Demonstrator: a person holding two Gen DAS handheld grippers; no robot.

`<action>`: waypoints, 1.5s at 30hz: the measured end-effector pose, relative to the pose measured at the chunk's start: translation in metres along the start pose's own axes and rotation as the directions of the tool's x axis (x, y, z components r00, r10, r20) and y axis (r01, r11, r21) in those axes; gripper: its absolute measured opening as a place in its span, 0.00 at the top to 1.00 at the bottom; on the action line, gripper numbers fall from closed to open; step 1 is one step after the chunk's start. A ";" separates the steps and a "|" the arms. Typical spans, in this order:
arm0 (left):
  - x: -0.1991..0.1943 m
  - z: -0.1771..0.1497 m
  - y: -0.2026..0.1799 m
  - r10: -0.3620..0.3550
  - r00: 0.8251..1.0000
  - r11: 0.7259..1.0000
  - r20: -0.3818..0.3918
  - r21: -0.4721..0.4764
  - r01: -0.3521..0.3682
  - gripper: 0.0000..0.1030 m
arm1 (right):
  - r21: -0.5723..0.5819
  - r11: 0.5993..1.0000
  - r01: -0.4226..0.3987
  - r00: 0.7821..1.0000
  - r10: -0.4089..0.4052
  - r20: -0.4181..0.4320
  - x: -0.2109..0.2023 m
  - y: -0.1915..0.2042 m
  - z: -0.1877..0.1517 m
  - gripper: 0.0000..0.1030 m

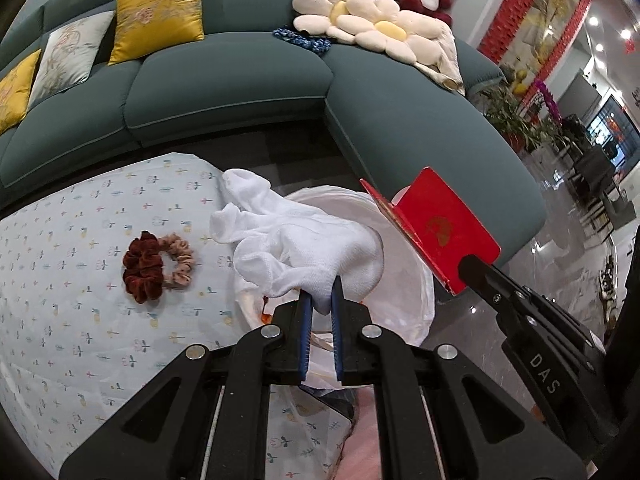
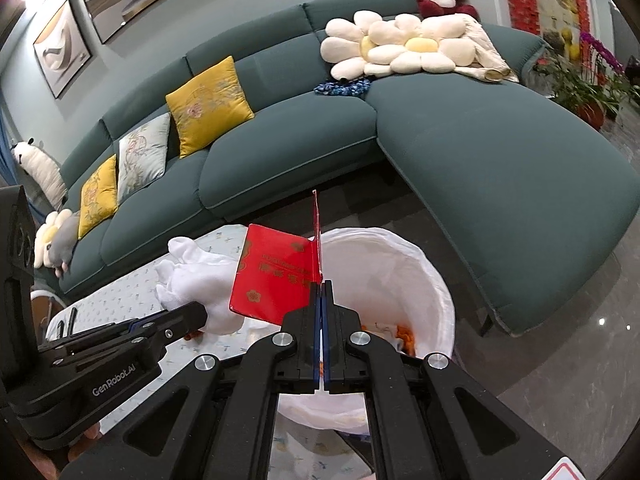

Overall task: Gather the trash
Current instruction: 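Carry the glove and envelope over the bin and open both tools, then move both tools back to the two scrunchies on the table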

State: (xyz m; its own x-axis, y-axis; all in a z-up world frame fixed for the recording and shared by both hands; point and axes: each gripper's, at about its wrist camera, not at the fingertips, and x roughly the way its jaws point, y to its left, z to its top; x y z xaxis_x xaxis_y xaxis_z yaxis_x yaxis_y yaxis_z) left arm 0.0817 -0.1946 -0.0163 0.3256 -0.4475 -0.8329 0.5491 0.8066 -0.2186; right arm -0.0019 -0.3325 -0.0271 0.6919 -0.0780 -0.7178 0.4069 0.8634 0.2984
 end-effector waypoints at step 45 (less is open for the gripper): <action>0.002 0.000 0.003 0.056 0.998 0.998 0.013 -0.029 -0.056 0.56 | -0.018 0.999 0.043 0.999 -0.043 -0.005 0.007 -0.002 -0.007 0.61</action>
State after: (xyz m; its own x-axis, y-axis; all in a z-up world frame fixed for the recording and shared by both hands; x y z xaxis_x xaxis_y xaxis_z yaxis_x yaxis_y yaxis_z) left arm 0.0843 -0.1933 -0.0188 0.3664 -0.4065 -0.8370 0.5079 0.8411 -0.1861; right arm -0.0024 -0.3310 -0.0370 0.6708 -0.1131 -0.7329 0.4256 0.8681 0.2556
